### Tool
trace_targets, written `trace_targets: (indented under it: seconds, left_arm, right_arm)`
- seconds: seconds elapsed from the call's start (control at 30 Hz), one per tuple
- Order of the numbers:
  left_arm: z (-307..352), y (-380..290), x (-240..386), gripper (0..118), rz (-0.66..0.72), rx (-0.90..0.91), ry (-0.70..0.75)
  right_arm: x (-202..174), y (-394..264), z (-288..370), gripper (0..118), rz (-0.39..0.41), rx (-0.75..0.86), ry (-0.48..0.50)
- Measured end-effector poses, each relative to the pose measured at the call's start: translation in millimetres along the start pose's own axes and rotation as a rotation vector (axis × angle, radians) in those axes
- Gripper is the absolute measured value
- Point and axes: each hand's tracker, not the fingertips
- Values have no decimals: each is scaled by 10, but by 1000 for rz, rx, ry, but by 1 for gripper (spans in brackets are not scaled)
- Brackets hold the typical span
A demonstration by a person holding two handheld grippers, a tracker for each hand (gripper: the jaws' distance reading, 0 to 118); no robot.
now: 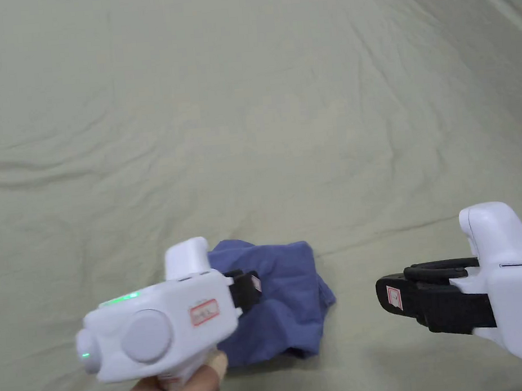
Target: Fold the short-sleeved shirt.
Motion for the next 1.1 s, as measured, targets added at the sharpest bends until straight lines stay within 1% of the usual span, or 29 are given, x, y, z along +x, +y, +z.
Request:
trace_targets:
  seconds: [0.07, 0.1, 0.13, 0.17, 0.23, 0.3, 0.37, 0.47, 0.5, 0.57, 0.67, 0.73, 0.8, 0.87, 0.9, 0.93, 1.0, 1.03, 1.07, 1.1]
  left_arm:
    - [-329, -88, 190, 0, -21, -80, -30]
    - [-499, -117, 293, 0, -32, -108, -27]
    - [-699, -140, 383, 0, -49, -118, 6]
    - [-826, -120, 465, 0, -49, -117, -12]
    - [-965, -40, 588, 0, 12, -116, -60]
    - [-1114, 48, 692, 0, 28, -106, -153]
    - [-1116, 141, 777, 0, 47, -107, -162]
    - [-719, 328, 697, 0, 91, -29, -314]
    - [-503, 390, 596, 0, 94, 13, -328]
    - [-101, 458, 236, 0, 109, 70, -306]
    - [426, 458, -459, 0, 180, 139, -208]
    - [645, 405, -847, 0, 185, 142, -156]
    - [811, 277, -1150, 0, 231, 115, -110]
    - [870, 164, -1337, 0, 268, 100, -118]
    - [872, 114, -1398, 0, 273, 93, -139]
    - [856, 66, -1420, 0, 280, 76, -171]
    - [756, 14, -1438, 0, 279, 26, -252]
    - [713, -4, -1414, 22, 259, 34, -271]
    - [655, -14, -1358, 90, 229, 39, -267]
    - [558, -23, -1269, 118, 186, 22, -260]
  right_arm:
    - [37, -12, 57, 2, -18, 9, -7]
    - [46, -21, 88, 2, -24, 10, -10]
    - [54, -28, 112, 2, -27, 12, -16]
    - [62, -34, 135, 2, -29, 12, -26]
    - [74, -47, 179, 2, -29, 11, -46]
    - [92, -56, 215, 2, -34, 15, -53]
    - [100, -48, 239, 2, -41, 27, -53]
    - [103, 7, 233, 2, -38, 58, -28]
    - [100, 38, 201, 2, -36, 59, -16]
    - [110, 109, 30, 2, -30, 45, 1]
    - [139, 198, -460, 2, -21, -50, 55]
    - [131, 235, -865, 2, -18, -113, 95]
    - [173, 271, -1281, 2, -16, -166, 131]
    - [222, 312, -1610, 2, -25, -206, 143]
    - [302, 328, -1752, 2, -41, -218, 130]
    - [379, 339, -1869, 2, -64, -238, 96]
    - [572, 346, -2032, 2, -115, -259, 6]
    - [627, 343, -2025, 2, -148, -250, -8]
    - [668, 351, -2003, 2, -204, -230, 52]
    - [664, 362, -1982, 2, -217, -231, 68]
